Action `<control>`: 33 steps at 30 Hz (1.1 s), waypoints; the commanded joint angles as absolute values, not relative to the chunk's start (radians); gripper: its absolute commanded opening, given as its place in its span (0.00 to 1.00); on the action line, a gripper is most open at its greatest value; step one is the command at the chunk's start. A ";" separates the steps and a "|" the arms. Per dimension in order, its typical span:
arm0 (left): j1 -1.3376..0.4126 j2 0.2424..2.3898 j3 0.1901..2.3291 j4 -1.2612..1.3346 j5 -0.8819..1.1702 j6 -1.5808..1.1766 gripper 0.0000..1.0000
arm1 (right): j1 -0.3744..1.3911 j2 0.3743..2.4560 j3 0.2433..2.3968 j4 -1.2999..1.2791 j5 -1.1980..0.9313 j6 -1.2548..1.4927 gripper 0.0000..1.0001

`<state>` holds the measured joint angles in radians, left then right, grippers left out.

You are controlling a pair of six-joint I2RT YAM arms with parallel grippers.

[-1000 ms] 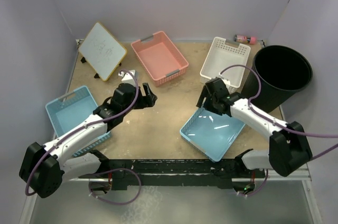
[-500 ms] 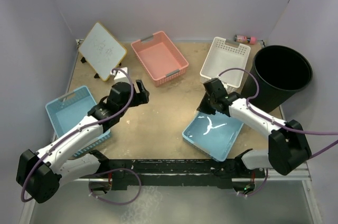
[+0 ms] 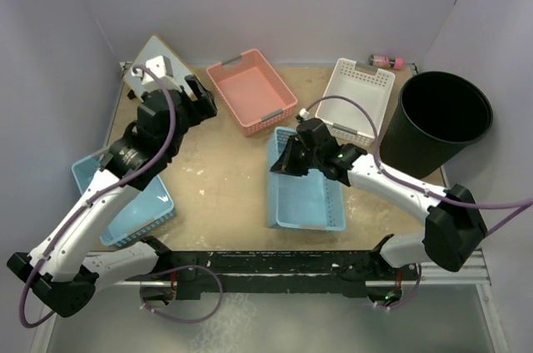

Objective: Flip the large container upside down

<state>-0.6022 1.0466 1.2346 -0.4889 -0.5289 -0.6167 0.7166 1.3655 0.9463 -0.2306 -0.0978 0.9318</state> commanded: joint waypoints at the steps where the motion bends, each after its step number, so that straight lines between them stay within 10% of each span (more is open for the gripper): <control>1: -0.594 1.061 1.401 -0.563 -0.618 -0.596 0.75 | 0.770 1.437 1.039 0.009 -0.250 0.951 0.00; 24: -0.595 1.040 1.409 -0.505 -0.680 -0.636 0.72 | 0.785 1.801 0.930 1.554 -0.815 1.715 0.00; 33: -0.595 1.061 1.393 -0.519 -0.679 -0.634 0.72 | 0.705 1.808 0.736 1.508 -0.807 1.681 0.00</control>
